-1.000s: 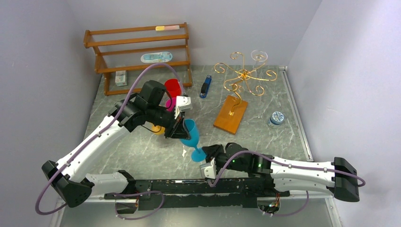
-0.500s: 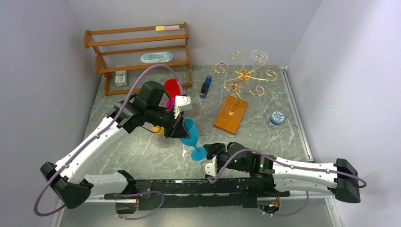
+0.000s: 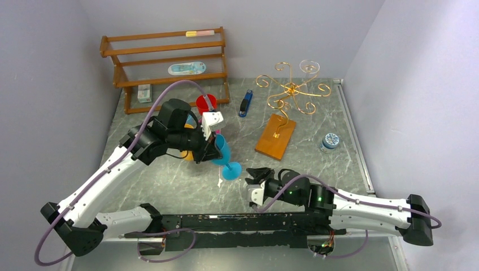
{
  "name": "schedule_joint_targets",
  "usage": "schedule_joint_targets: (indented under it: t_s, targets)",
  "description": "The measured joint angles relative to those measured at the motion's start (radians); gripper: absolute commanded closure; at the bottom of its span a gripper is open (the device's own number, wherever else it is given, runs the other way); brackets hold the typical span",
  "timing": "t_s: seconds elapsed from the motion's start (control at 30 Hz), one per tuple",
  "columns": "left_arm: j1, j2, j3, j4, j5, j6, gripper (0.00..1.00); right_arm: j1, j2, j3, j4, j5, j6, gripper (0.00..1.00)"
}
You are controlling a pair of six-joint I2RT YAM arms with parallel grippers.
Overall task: Take the wine glass off the wine glass rack
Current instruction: Place the wine glass at the center of the board.
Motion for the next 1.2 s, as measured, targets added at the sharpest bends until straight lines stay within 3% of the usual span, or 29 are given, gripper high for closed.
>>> schedule_joint_targets:
  t_s: [0.37,0.63,0.7,0.93,1.2]
  targets:
    - [0.000,-0.024,-0.093,0.058,-0.101,-0.060,0.95,0.000,-0.086,-0.033,0.077,0.114,0.241,0.45]
    - [-0.001,-0.114,-0.304,0.188,-0.211,-0.154,0.95,0.000,-0.097,-0.110,0.212,0.443,0.620,0.26]
    - [-0.003,-0.129,-0.338,0.209,-0.255,-0.173,0.95,0.000,-0.091,-0.111,0.208,0.565,0.762,0.25]
    - [-0.021,-0.127,-0.388,0.267,-0.444,-0.216,0.95,-0.002,-0.064,-0.073,-0.064,0.880,1.365,0.26]
    - [-0.058,-0.087,-0.440,0.304,-0.603,-0.299,0.95,-0.069,-0.008,0.027,-0.489,0.906,1.999,0.37]
